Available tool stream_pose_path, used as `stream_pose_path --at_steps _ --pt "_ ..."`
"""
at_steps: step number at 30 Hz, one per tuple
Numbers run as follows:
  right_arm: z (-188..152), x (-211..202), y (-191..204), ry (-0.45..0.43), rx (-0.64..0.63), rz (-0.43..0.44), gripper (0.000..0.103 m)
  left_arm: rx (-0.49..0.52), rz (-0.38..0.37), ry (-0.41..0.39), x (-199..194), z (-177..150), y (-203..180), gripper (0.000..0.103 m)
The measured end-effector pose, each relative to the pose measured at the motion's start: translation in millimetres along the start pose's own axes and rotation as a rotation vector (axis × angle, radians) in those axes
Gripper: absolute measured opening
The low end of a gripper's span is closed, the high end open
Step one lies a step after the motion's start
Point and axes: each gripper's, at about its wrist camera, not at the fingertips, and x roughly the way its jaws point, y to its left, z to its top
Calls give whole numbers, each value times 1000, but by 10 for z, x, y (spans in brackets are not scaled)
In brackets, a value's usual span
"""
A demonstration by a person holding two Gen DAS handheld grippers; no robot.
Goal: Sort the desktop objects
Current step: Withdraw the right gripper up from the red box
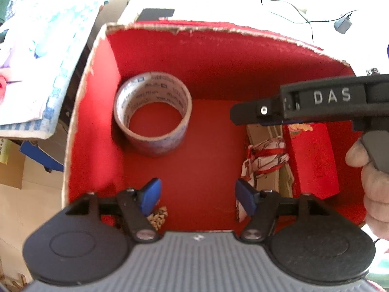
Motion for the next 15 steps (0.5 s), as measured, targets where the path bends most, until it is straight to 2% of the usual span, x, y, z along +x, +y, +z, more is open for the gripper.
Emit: stream_pose_path --at_steps 15 --pt "-323 -223 101 -61 -41 -37 47 4 112 -117 -281 -112 -254 72"
